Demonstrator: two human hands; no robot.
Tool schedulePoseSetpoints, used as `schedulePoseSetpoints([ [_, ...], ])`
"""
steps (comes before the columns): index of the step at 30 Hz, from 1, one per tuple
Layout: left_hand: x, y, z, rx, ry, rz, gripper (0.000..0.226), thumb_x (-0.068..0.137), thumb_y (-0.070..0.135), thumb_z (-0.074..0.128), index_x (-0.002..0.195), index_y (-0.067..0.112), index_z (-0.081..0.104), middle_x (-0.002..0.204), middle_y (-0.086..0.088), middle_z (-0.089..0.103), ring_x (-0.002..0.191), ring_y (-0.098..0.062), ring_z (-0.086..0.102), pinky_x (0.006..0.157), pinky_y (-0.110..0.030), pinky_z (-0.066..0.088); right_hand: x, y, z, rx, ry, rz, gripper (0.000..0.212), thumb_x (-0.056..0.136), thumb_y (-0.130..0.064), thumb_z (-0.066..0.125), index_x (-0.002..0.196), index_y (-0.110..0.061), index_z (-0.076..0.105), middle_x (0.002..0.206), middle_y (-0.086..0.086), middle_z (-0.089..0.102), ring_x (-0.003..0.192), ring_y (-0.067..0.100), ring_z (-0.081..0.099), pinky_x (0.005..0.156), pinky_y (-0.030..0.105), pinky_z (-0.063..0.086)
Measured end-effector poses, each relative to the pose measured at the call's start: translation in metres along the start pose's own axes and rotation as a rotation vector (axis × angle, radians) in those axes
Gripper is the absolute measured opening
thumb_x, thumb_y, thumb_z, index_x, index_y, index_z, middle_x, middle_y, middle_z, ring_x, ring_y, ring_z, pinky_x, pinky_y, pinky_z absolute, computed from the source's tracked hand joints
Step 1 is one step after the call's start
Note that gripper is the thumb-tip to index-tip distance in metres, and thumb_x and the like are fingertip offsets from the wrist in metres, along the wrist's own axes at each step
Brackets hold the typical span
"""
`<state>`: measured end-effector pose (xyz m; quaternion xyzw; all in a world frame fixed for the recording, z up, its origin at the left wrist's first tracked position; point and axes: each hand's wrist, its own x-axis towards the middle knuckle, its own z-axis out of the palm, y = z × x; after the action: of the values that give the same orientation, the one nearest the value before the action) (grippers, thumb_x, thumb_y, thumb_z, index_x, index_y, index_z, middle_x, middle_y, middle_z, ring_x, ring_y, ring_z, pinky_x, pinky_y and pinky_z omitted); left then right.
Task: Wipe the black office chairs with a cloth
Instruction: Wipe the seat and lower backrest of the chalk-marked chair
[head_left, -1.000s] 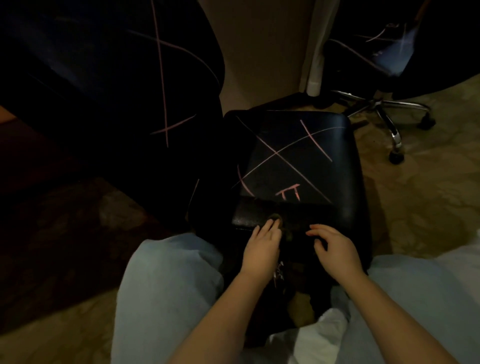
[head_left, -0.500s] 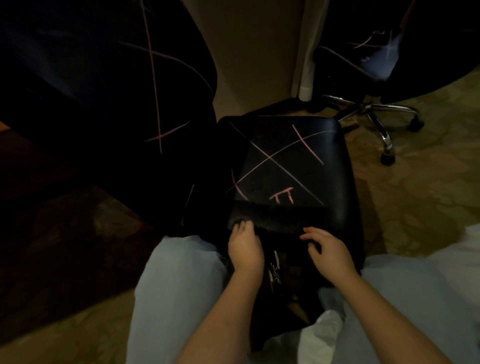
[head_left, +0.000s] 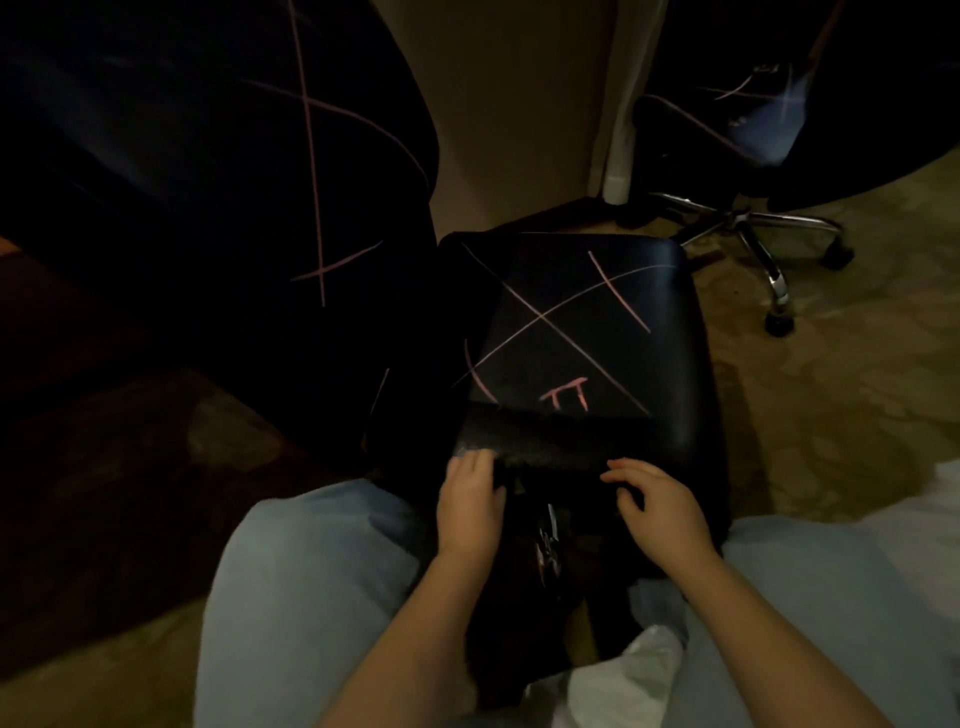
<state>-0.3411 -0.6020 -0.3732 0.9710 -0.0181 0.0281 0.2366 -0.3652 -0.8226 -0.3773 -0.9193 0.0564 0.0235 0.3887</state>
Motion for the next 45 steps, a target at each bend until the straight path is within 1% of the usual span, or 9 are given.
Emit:
schedulePoseSetpoints([
  [5, 0.003, -0.036, -0.017, -0.039, 0.075, -0.228, 0.025, 0.082, 0.005, 0.067, 0.105, 0.01, 0.059, 0.112, -0.007, 0.058, 0.107, -0.025, 0.053, 0.088, -0.033, 0.043, 0.003, -0.001, 0.003, -0.009, 0.035, 0.008, 0.025, 0.089, -0.004, 0.059, 0.104, -0.019, 0.074, 0.124, -0.003, 0.063, 0.115, 0.015, 0.058, 0.096, 0.021, 0.04],
  [11, 0.008, 0.005, -0.004, -0.14, 0.107, -0.375, 0.024, 0.083, 0.008, 0.067, 0.106, 0.01, 0.059, 0.111, -0.008, 0.057, 0.108, -0.025, 0.054, 0.093, -0.036, 0.045, 0.0, 0.001, 0.002, -0.007, -0.004, 0.002, 0.025, 0.09, -0.004, 0.059, 0.105, -0.019, 0.073, 0.129, -0.003, 0.061, 0.121, 0.014, 0.055, 0.1, 0.017, 0.033],
  [17, -0.011, 0.061, 0.026, -0.142, -0.02, -0.162, 0.028, 0.084, 0.011, 0.064, 0.111, 0.015, 0.056, 0.116, -0.004, 0.055, 0.11, -0.021, 0.052, 0.093, -0.031, 0.046, -0.004, 0.006, 0.001, -0.031, -0.052, -0.026, 0.027, 0.089, 0.0, 0.06, 0.105, -0.017, 0.073, 0.134, -0.003, 0.058, 0.129, 0.014, 0.048, 0.106, 0.018, 0.028],
  [24, -0.004, 0.027, 0.014, -0.111, -0.034, -0.103, 0.029, 0.082, 0.011, 0.066, 0.108, 0.011, 0.055, 0.117, -0.005, 0.054, 0.11, -0.023, 0.053, 0.09, -0.033, 0.045, -0.002, 0.007, 0.0, 0.005, -0.052, -0.033, 0.027, 0.089, 0.0, 0.06, 0.105, -0.016, 0.073, 0.131, -0.003, 0.059, 0.127, 0.013, 0.049, 0.104, 0.017, 0.028],
  [29, 0.006, -0.03, -0.012, -0.081, 0.068, -0.292, 0.028, 0.082, 0.008, 0.068, 0.108, 0.007, 0.057, 0.112, -0.011, 0.056, 0.105, -0.029, 0.056, 0.088, -0.035, 0.044, 0.003, 0.003, 0.002, 0.016, 0.007, 0.005, 0.025, 0.09, -0.003, 0.059, 0.103, -0.018, 0.074, 0.124, -0.004, 0.063, 0.117, 0.015, 0.057, 0.097, 0.019, 0.037],
  [32, 0.01, -0.06, -0.025, -0.135, 0.183, -0.489, 0.027, 0.082, 0.005, 0.067, 0.107, 0.001, 0.058, 0.113, -0.019, 0.056, 0.105, -0.037, 0.056, 0.086, -0.039, 0.044, 0.006, 0.0, 0.003, 0.029, 0.043, 0.032, 0.025, 0.089, -0.003, 0.058, 0.1, -0.02, 0.074, 0.121, -0.004, 0.064, 0.111, 0.016, 0.06, 0.097, 0.029, 0.047],
  [37, 0.014, -0.037, -0.018, -0.214, 0.192, -0.572, 0.026, 0.082, 0.004, 0.067, 0.106, 0.0, 0.058, 0.113, -0.02, 0.057, 0.105, -0.036, 0.056, 0.087, -0.038, 0.042, 0.006, -0.001, 0.004, 0.016, 0.061, 0.028, 0.025, 0.088, -0.004, 0.059, 0.098, -0.021, 0.074, 0.119, -0.003, 0.065, 0.108, 0.016, 0.061, 0.094, 0.03, 0.049],
  [41, 0.01, 0.014, 0.0, -0.237, 0.145, -0.513, 0.025, 0.082, 0.008, 0.067, 0.105, 0.006, 0.06, 0.112, -0.014, 0.058, 0.104, -0.031, 0.058, 0.091, -0.036, 0.043, 0.002, 0.001, 0.004, -0.017, 0.036, 0.015, 0.025, 0.089, -0.003, 0.059, 0.1, -0.019, 0.075, 0.124, -0.004, 0.063, 0.114, 0.015, 0.058, 0.097, 0.021, 0.04],
  [45, -0.003, 0.054, 0.02, -0.203, 0.017, -0.292, 0.021, 0.083, 0.013, 0.066, 0.103, 0.012, 0.059, 0.112, -0.006, 0.057, 0.106, -0.022, 0.057, 0.092, -0.029, 0.045, -0.002, 0.006, 0.004, -0.033, -0.016, -0.012, 0.025, 0.089, -0.002, 0.06, 0.102, -0.017, 0.074, 0.13, -0.004, 0.06, 0.125, 0.015, 0.052, 0.103, 0.02, 0.031],
])
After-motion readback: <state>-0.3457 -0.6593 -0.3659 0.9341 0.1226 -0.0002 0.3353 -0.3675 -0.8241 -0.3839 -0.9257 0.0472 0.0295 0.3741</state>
